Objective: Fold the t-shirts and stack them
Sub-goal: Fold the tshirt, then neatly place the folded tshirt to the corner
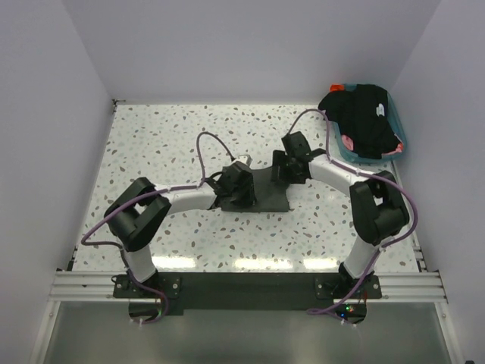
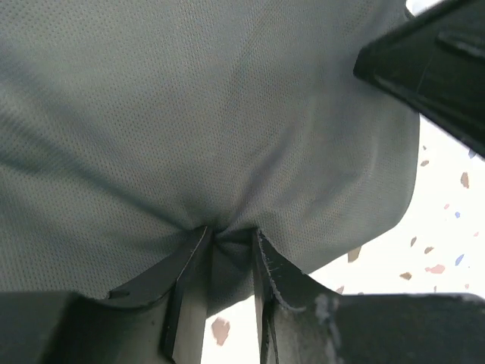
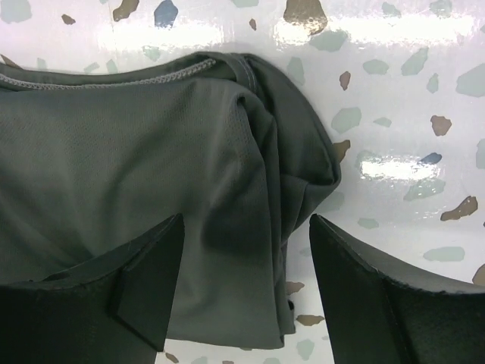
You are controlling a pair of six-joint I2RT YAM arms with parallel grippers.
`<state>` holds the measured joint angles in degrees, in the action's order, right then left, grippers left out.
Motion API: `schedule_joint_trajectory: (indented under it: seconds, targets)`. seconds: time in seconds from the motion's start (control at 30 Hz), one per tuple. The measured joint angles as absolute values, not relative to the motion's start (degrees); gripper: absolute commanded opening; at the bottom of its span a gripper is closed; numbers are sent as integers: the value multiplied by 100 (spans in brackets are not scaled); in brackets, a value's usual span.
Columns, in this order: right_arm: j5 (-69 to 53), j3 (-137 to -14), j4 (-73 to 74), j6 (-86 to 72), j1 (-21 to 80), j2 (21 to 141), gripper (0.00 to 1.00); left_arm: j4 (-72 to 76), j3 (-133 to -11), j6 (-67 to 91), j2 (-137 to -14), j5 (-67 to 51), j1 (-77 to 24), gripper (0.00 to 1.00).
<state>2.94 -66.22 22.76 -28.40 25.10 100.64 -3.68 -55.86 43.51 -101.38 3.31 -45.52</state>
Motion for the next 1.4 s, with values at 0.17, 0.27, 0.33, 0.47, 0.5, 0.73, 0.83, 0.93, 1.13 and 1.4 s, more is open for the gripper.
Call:
schedule_joint_trajectory:
  seconds: [0.17,0.27,0.33,0.47,0.5,0.73,0.83,0.93,1.13,1.4]
  targets:
    - [357,-6613,2257,-2816,2510,10154,72,-167,-5734,4757,-10379,401,-4552,33]
    - [355,-6608,2213,-2801,2510,10254,72,-121,-5704,4934,-10379,473,-4552,34]
    - [355,-6608,2196,-2799,2510,10353,72,-75,-5649,5052,-10344,541,-4552,35]
    - [351,-6615,2147,-2781,2512,10516,72,-54,-5533,5192,-10226,661,-4550,43]
    - [353,-6615,2121,-2779,2512,10521,72,-82,-5489,5188,-10160,696,-4539,46]
    - [322,-6659,2119,-2749,2547,10549,72,-888,-5271,4965,-9341,1103,-4112,74]
    - [266,-6678,2110,-2735,2585,10565,72,-1166,-5107,4814,-8860,1186,-3592,72]
    - [187,-6678,2106,-2733,2606,10565,72,-1352,-5026,4504,-8569,1192,-2989,71]
    - [130,-6678,2097,-2738,2659,10565,72,-1693,-5655,3378,-9266,1024,-2644,72]
    - [3,-6678,2099,-2738,2700,10536,72,-1726,-6377,2281,-10481,478,-2659,70]
